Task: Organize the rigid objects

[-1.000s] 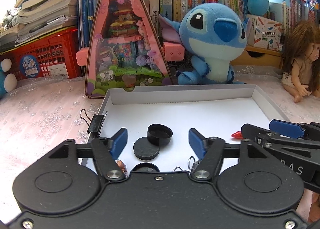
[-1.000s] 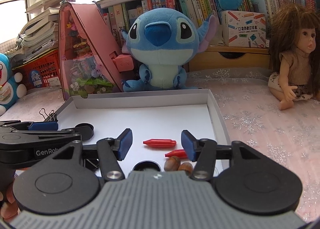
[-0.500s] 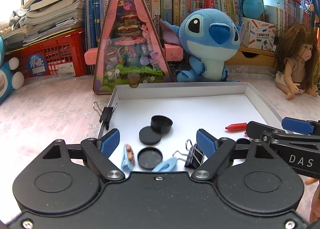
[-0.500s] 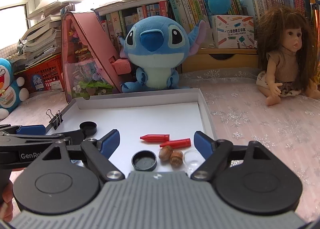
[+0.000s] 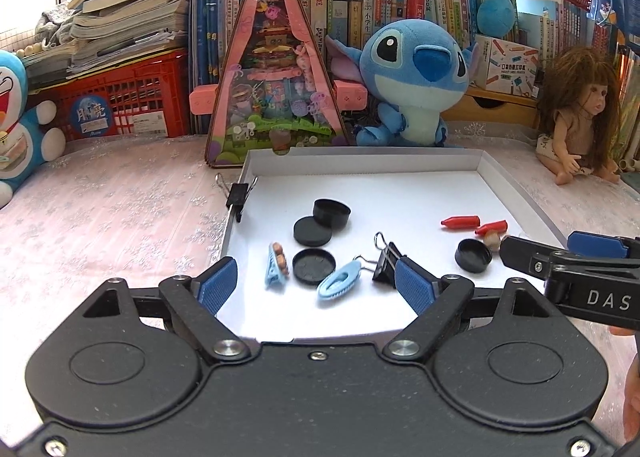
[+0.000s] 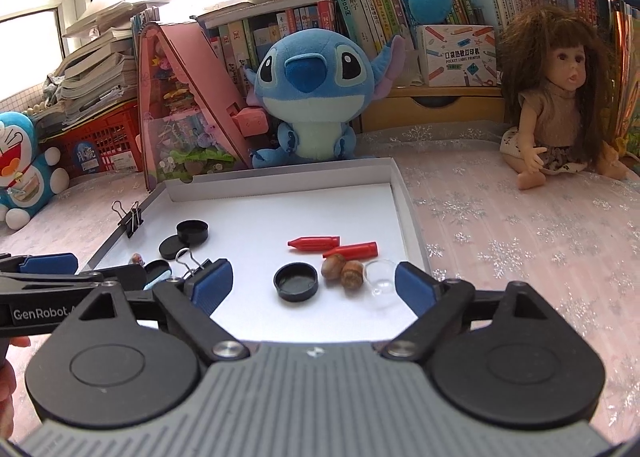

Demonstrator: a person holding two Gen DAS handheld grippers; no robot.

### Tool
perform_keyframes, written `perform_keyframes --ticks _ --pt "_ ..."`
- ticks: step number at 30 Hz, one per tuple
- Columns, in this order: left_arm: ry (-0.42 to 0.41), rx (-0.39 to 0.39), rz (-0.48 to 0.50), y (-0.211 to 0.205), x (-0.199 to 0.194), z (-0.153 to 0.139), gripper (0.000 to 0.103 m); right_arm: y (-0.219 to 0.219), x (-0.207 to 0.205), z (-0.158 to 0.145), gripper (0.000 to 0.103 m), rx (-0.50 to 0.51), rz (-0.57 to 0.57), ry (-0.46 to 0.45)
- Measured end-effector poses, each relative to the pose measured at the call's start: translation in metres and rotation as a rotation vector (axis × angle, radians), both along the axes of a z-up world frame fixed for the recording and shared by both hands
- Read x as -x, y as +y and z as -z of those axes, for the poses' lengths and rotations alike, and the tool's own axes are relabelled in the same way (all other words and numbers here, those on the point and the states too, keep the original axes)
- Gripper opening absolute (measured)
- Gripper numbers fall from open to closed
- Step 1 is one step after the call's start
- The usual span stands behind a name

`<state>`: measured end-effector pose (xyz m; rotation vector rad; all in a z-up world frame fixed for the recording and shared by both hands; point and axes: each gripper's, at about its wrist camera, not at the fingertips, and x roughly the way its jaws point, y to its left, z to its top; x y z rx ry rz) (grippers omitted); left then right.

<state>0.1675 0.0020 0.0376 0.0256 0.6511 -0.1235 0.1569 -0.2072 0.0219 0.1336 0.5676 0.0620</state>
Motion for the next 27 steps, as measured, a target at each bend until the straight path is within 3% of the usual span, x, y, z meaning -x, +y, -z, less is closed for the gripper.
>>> perform_keyframes --ticks 17,27 --pt "0.017 -0.014 -0.011 0.015 0.048 0.016 0.085 0.0 0.038 0.013 0.095 0.021 -0.004 0.028" --pt "0.053 -0.043 -0.014 0.014 0.056 0.03 0.086 -0.003 0.044 0.028 0.096 0.03 0.004 0.083"
